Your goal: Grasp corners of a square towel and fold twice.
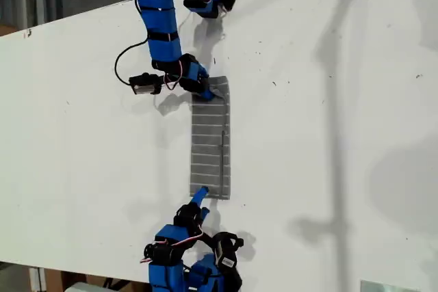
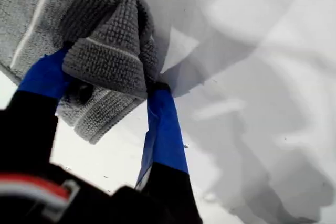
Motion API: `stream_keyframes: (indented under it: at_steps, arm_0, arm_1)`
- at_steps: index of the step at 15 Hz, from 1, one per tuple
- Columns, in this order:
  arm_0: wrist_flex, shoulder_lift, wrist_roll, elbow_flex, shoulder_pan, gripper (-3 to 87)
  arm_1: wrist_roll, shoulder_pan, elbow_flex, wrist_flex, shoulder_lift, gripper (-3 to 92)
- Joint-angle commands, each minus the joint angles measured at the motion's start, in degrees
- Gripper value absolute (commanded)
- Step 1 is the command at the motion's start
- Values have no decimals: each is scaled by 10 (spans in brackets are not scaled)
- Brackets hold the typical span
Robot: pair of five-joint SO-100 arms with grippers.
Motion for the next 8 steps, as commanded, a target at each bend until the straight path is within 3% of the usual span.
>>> stream_keyframes:
  at_steps: [1, 3, 8]
  arm_0:
    - [-4, 13, -6, -14, 8, 272]
    - [-3, 14, -9, -15, 8, 272]
    - [2, 13, -11, -16, 8, 272]
  arm_1:
    - [19, -3, 9, 11, 31, 147]
    - [28, -2, 41, 11, 68, 12]
    - [41, -22, 37, 61, 135, -1]
